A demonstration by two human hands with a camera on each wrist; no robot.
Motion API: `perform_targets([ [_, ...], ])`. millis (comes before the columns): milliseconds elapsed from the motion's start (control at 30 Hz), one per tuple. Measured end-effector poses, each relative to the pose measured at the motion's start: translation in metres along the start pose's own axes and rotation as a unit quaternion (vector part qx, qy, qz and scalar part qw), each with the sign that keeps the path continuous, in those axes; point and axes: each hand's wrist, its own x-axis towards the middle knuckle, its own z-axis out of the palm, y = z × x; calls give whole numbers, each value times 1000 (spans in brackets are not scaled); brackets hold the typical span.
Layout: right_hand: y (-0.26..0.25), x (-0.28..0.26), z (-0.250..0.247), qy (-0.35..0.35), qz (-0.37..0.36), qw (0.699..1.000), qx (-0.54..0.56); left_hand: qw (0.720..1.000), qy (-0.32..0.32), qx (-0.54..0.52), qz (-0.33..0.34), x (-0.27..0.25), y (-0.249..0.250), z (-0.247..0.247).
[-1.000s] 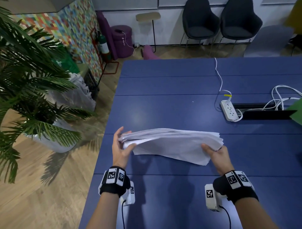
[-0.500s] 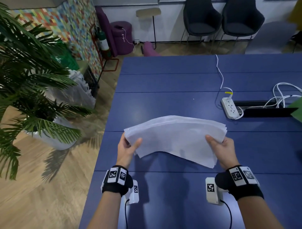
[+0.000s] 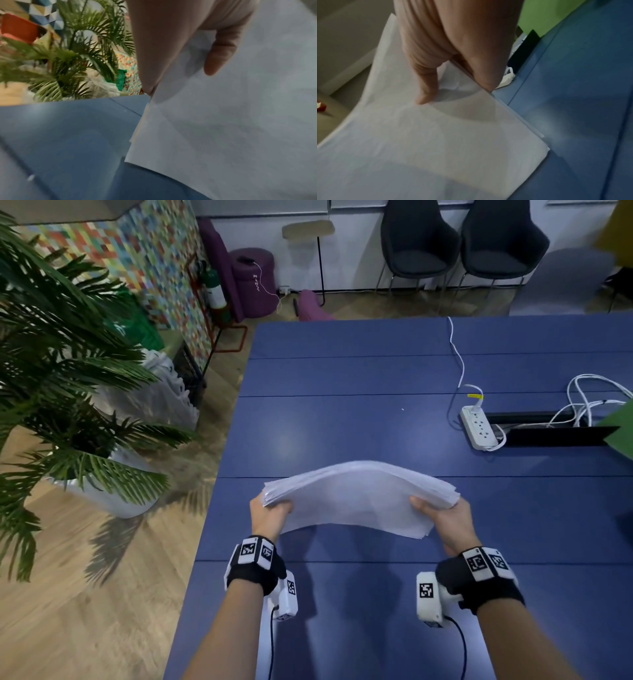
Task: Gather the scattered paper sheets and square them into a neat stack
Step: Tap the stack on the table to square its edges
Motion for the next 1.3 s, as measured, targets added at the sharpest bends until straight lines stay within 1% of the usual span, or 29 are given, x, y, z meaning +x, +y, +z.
perform_targets([
  [67, -5, 3, 1, 33, -18, 999, -19, 1000, -3, 0, 16, 3, 4, 3],
  [133, -12, 3, -2, 53, -77, 994, -63, 999, -3, 0, 38, 2, 6, 1],
  [200, -15, -1, -7, 67, -137, 982, -115, 999, -3, -8, 48, 0, 4, -6],
  [300, -12, -9, -13, 70, -183, 964, -182, 1000, -2, 7, 23, -2, -10, -18],
  [333, -9, -11, -13, 61, -200, 951, -226, 1000, -10, 18, 13, -4, -14, -20],
  [367, -5, -14, -14, 49, -224, 933, -278, 999, -24, 37, 9, -6, -17, -21],
  [433, 3, -16, -17, 33, -264, 901, -342, 996, -51, 68, 18, -11, -20, -21],
  [500, 5, -19, -19, 41, -257, 895, -363, 997, -41, 69, 16, -12, -21, -20],
  [567, 2, -19, -21, 49, -240, 885, -395, 998, -10, 60, 0, -11, -18, -18],
  [600, -1, -19, -22, 54, -242, 872, -422, 998, 2, 69, 11, -8, -14, -17],
  [667, -12, -15, -22, 60, -258, 825, -499, 989, 18, 130, 72, -8, 2, -14],
  [700, -18, -12, -20, 52, -263, 802, -534, 978, 19, 166, 123, -10, 14, -12],
  [733, -26, -9, -17, 31, -272, 790, -549, 963, 14, 193, 188, -14, 29, -10],
  [766, -35, -7, -12, -14, -266, 797, -541, 942, 3, 217, 255, -20, 46, -7],
  [800, -45, -7, -6, -62, -242, 816, -521, 917, -10, 241, 318, -25, 63, -5],
  [833, -52, -7, 0, -102, -207, 839, -493, 891, -25, 266, 368, -30, 77, -1],
  [866, -57, -5, 4, -130, -187, 858, -460, 870, -32, 288, 398, -35, 89, 1],
  [900, -59, -2, 6, -136, -173, 878, -425, 861, -21, 297, 413, -38, 97, 2],
  [933, -57, 0, 6, -133, -165, 899, -383, 861, 8, 294, 416, -36, 100, 2],
  [1000, -51, 3, 4, -123, -144, 932, -309, 880, 92, 261, 386, -31, 102, -8],
  [1033, -48, 3, 2, -121, -132, 944, -275, 894, 119, 246, 354, -26, 97, -15],
  [1066, -45, 2, 1, -122, -123, 956, -236, 917, 123, 216, 313, -22, 94, -22],
  [1100, -44, 1, 1, -123, -112, 964, -208, 948, 98, 166, 254, -19, 91, -28],
  [1133, -45, -1, 2, -125, -111, 969, -179, 975, 52, 103, 192, -18, 86, -31],
  [1166, -47, -4, 3, -130, -112, 972, -162, 991, -9, 30, 133, -18, 82, -31],
  [1200, -49, -6, 6, -134, -116, 974, -142, 993, -65, -40, 89, -21, 78, -29],
  [1233, -51, -7, 9, -135, -121, 975, -129, 988, -100, -93, 68, -24, 74, -27],
  [1266, -53, -9, 13, -129, -126, 977, -116, 984, -114, -119, 69, -27, 70, -24],
  [1300, -52, -11, 16, -123, -125, 979, -106, 983, -114, -124, 77, -30, 68, -19],
])
